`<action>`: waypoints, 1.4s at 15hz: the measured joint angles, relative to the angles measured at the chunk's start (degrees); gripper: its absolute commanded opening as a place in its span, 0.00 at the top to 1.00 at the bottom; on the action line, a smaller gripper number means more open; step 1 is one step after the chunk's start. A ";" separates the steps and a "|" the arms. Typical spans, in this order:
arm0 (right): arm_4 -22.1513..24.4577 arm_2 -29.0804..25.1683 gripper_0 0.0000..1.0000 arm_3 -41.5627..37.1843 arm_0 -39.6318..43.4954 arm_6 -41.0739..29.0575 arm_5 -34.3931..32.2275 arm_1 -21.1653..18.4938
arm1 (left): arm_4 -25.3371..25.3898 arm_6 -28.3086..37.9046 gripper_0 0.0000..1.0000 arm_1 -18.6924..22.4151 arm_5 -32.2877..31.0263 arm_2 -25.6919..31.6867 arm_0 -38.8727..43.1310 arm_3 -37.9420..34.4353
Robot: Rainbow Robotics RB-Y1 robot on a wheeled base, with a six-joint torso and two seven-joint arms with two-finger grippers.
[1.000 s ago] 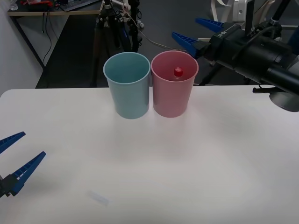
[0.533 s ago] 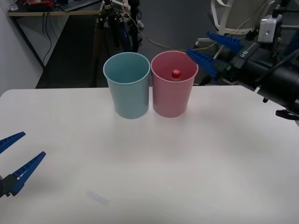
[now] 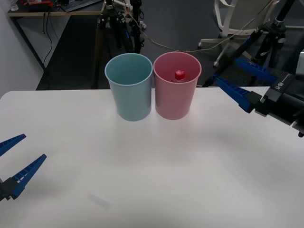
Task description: Grasp the object on the table and drop it into the matching bin: aluminum can to the light blue bin, PET bottle to the pink bin.
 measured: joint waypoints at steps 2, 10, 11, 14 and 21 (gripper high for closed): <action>1.82 -4.11 0.00 -2.65 6.51 -0.83 -0.87 0.34 | 0.00 0.00 0.00 0.00 0.00 0.00 0.00 0.00; 22.53 -19.87 0.00 -6.08 20.02 -14.42 -17.32 18.67 | 0.00 0.00 0.00 0.00 0.00 0.00 0.00 0.00; 23.67 -21.34 0.00 -6.40 20.92 -14.61 -19.36 20.25 | 0.00 0.00 0.00 0.00 0.00 0.00 0.00 0.00; 24.23 -24.13 0.00 -7.56 24.39 -14.58 -23.25 22.55 | 0.00 0.00 0.00 0.00 0.00 0.00 0.00 0.00; 23.91 -26.64 0.00 -8.36 27.53 -14.05 -24.22 23.96 | 0.00 0.00 0.00 0.00 0.00 0.00 0.00 0.00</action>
